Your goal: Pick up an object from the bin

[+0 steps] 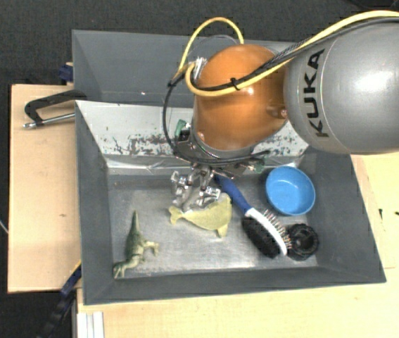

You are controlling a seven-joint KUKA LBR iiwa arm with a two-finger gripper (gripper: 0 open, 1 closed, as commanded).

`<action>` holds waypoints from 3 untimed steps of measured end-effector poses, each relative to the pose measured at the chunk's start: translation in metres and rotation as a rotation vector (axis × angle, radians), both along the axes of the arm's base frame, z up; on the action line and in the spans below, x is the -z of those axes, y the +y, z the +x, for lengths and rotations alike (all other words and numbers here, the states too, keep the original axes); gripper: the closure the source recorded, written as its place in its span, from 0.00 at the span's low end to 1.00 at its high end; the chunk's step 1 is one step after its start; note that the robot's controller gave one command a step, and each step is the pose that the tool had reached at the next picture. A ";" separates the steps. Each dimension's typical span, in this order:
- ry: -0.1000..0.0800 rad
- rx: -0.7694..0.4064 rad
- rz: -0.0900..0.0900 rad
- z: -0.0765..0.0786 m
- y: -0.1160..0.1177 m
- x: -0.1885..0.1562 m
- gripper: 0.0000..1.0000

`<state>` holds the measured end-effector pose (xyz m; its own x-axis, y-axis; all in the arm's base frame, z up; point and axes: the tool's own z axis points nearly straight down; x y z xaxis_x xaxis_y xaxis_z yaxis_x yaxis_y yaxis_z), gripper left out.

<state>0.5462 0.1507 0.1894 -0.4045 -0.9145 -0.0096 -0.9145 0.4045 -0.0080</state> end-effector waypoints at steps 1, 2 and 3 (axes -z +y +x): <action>0.004 0.002 -0.002 0.041 -0.027 0.028 1.00; 0.015 -0.003 -0.005 0.012 -0.041 0.055 1.00; -0.004 -0.015 -0.003 0.012 -0.069 -0.033 1.00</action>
Offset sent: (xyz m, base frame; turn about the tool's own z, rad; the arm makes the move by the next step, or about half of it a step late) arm 0.0380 -0.0263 -0.0274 -0.0038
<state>0.5577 0.0817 0.2226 -0.3907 -0.9205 -0.0084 -0.9204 0.3908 -0.0124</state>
